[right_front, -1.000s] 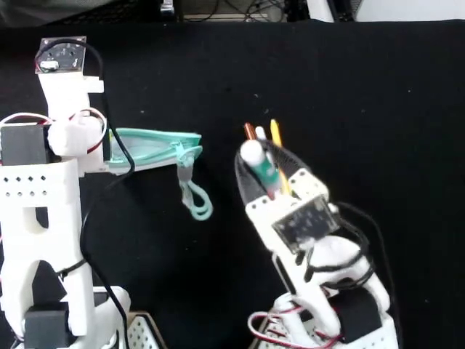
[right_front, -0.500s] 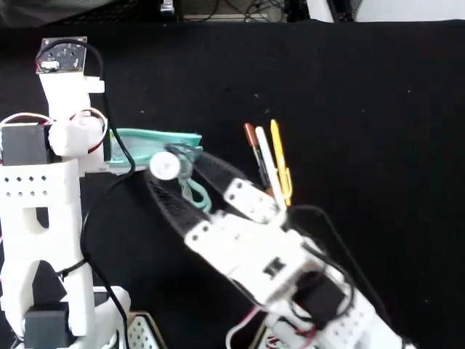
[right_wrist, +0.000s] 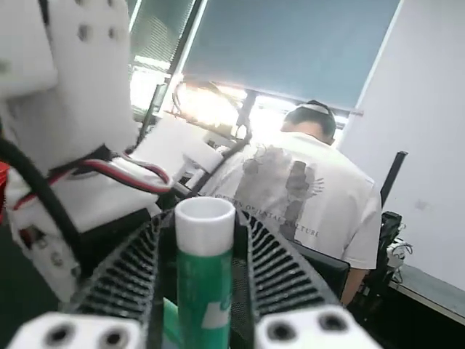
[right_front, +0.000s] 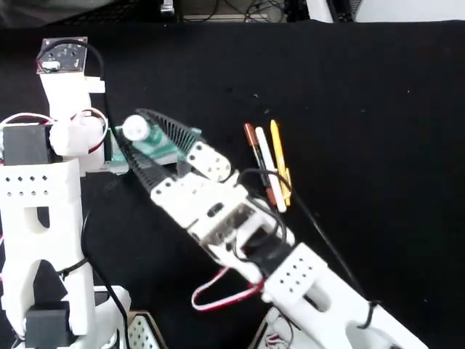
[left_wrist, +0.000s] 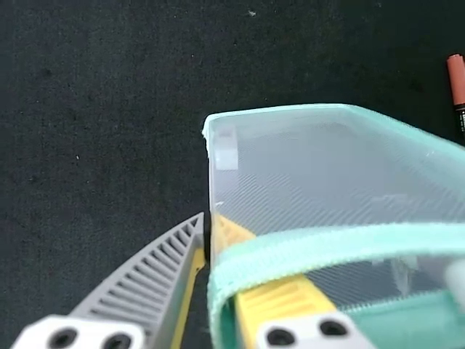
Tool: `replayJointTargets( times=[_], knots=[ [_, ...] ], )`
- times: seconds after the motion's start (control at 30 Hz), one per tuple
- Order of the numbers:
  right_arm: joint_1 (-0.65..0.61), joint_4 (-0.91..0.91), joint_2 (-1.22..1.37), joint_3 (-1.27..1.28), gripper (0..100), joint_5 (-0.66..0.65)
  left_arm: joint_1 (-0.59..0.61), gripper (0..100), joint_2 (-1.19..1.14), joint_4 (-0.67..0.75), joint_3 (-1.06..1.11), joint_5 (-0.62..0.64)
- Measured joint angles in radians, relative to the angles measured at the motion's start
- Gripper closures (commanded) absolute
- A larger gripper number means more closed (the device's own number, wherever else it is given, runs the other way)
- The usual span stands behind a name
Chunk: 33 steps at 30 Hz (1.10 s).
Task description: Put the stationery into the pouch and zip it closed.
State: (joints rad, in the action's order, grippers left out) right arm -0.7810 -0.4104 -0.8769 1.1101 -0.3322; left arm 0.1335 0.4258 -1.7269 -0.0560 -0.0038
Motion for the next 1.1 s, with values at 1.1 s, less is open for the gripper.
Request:
replayJointTargets(
  times=[1.1],
  knots=[
    [0.002,1.158,-0.101,-0.641,78.6,0.092,-0.003,97,0.000,0.000,0.000,-0.005]
  ],
)
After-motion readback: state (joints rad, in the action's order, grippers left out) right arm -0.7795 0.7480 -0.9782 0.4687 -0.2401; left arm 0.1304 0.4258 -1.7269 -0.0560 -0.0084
